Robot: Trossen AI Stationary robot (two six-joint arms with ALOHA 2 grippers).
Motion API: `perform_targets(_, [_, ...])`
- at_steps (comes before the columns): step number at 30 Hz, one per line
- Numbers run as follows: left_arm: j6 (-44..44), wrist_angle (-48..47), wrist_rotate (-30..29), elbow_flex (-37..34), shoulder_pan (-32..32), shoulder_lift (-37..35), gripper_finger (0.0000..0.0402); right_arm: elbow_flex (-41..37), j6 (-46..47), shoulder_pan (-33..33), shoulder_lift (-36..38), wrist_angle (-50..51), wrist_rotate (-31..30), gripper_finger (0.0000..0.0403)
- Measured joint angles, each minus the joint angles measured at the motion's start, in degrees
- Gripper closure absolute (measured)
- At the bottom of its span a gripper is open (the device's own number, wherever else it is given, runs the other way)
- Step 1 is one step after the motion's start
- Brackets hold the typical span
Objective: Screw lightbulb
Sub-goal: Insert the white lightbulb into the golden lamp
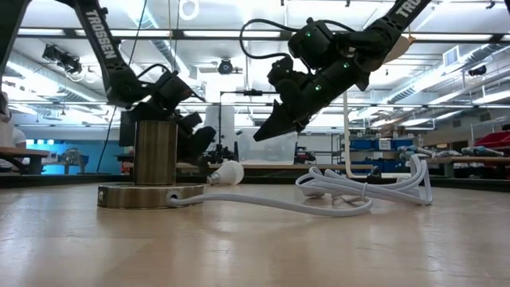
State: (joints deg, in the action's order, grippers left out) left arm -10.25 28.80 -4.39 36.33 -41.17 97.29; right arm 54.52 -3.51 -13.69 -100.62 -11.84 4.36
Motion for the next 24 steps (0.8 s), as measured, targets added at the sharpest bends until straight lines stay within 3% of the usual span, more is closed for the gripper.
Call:
perform_targets(6, [-0.75,-0.05,9.55,4.25,-3.42,3.31,0.0401,0.0,-0.21,0.0,-0.02,0.04,0.0,0.0398])
perform_targets(14, [-0.39,-0.13,23.64,9.77,-2.51,10.48,0.0401,0.02,-2.69,0.0,0.04,5.34,0.0,0.0398])
perform_targets(21, [0.97,0.11,26.45,10.1,0.89,9.78,0.0401,0.02,-3.46,-0.2,0.81,6.11,0.0,0.0395])
perform_targets(24, [1.78,-0.94,25.62,10.1,2.2,9.76,0.0401,0.02,-2.81,0.13,0.96,4.74,-1.03,0.0376])
